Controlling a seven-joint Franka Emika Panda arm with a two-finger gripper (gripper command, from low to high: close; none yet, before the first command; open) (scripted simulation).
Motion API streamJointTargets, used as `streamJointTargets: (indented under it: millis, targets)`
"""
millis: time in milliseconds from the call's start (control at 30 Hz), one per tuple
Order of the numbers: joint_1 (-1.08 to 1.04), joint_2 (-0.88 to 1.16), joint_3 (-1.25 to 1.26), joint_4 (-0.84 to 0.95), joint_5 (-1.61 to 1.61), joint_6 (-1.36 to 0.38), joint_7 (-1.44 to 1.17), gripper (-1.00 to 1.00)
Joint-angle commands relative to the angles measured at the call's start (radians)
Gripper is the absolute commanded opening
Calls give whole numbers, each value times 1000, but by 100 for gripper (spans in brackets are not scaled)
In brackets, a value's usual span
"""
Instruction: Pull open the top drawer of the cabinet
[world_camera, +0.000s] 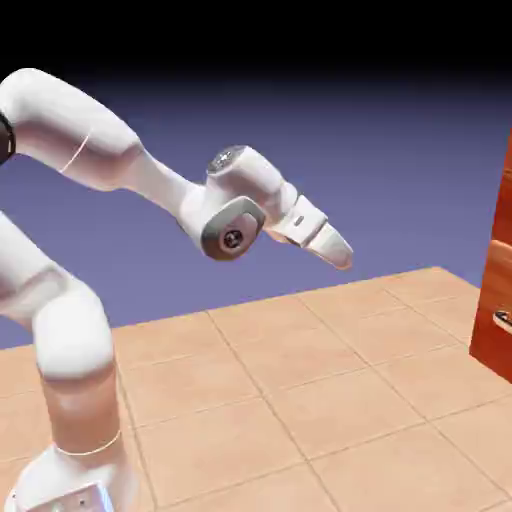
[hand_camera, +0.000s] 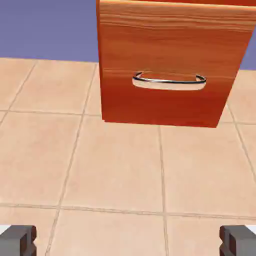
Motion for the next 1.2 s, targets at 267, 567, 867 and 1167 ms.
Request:
streamJointTargets:
  millis: [267, 567, 867, 1167]
  targets:
    - [-326, -136, 166, 201, 377, -71, 71, 100]
    - [-652, -273, 333, 403, 754, -141, 141, 100]
    - [-979, -409, 499, 604, 1131, -212, 212, 100]
    - [-1305, -545, 665, 805, 1508, -283, 283, 100]
